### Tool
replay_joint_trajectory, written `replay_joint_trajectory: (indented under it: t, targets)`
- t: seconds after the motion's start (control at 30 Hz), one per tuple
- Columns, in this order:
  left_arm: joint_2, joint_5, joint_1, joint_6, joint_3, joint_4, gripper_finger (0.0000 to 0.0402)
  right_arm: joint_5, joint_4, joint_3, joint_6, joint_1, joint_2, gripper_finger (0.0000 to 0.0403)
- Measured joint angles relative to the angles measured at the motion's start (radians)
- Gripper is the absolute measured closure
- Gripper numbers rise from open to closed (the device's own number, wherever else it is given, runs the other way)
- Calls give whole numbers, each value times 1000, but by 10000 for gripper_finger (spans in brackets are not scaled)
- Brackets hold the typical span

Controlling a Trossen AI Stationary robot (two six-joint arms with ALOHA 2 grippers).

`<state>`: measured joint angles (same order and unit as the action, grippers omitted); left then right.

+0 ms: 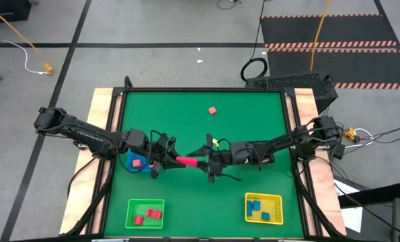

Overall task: Sort & place blocks by color
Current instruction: Put the red block into the green bin

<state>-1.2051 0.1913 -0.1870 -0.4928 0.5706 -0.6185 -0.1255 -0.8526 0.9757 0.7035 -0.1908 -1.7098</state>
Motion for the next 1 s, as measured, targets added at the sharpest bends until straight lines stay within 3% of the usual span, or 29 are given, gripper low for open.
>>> replay_joint_trajectory:
  t: [0.27, 0.47, 0.63, 0.77, 1.0]
  targets:
    - [5, 14, 4, -23, 5, 2, 341, -194, 205, 0, -165, -39, 73, 223]
    - [13, 14, 11, -30, 4, 44, 341, -296, 430, -1, -363, -53, 177, 212]
    - [68, 26, 7, -103, 4, 259, 341, -423, 656, -2, -627, -42, 248, 214]
    - [143, 26, -37, -229, 3, 486, 339, -460, 729, -1, -807, -18, 266, 215]
    - [245, 22, -208, -496, 3, 804, 331, -455, 770, -2, -879, 22, 264, 215]
